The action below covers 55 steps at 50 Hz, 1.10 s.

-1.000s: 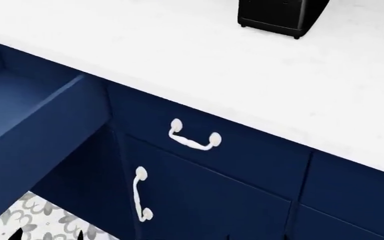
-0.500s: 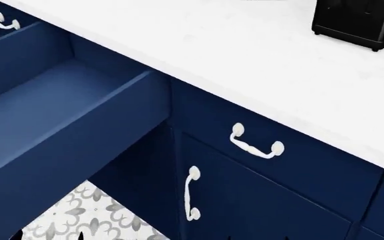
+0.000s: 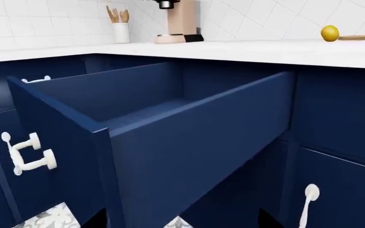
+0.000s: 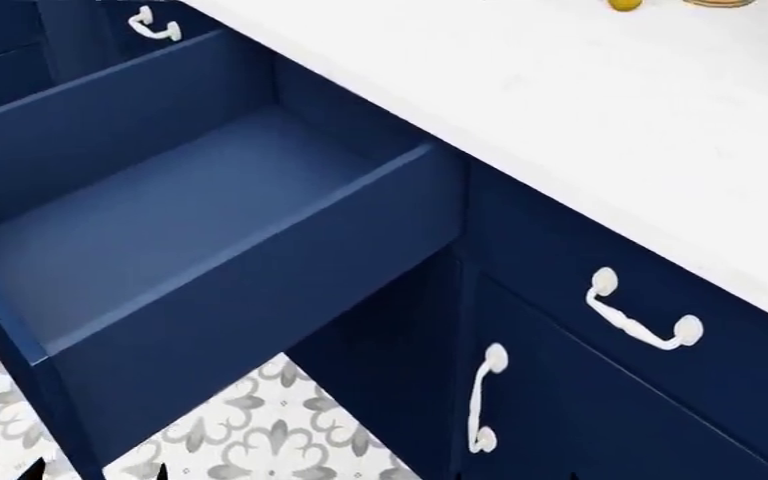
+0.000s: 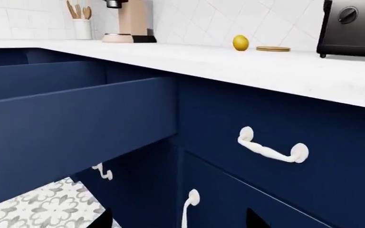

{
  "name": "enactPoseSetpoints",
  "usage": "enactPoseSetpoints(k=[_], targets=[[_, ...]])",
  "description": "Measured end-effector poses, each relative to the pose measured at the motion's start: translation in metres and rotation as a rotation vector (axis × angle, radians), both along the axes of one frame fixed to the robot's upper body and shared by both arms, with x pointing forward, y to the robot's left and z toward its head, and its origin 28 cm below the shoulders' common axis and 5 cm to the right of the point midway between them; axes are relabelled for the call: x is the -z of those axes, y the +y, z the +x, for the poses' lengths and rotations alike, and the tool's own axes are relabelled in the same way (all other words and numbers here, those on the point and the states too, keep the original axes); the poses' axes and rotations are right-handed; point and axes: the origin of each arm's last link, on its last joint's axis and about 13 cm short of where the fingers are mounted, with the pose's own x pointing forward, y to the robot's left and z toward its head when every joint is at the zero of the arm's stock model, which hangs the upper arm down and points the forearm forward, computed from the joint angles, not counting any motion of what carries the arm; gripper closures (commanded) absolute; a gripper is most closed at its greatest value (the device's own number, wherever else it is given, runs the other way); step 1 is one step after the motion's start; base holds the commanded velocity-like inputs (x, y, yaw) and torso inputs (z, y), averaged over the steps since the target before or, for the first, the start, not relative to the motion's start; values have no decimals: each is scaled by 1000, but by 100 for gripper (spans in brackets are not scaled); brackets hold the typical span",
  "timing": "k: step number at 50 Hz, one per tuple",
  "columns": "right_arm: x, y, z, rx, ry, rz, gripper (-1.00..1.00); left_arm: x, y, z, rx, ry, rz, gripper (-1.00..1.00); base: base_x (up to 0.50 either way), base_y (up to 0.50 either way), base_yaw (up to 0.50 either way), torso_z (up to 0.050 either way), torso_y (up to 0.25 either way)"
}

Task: Close the left drawer.

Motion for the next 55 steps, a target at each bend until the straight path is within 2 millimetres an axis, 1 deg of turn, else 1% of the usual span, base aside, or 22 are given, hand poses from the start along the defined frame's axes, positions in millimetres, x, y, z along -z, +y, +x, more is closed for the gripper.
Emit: enactPoseSetpoints(k=[42, 55], targets=[[1, 0, 1, -3, 5, 3, -100, 2, 0, 2, 0, 5, -2, -100, 0, 0, 500, 0, 0], [2, 0, 4, 25, 22, -18, -100, 2, 0, 3, 1, 6, -4, -100, 0, 0, 0, 0, 0]])
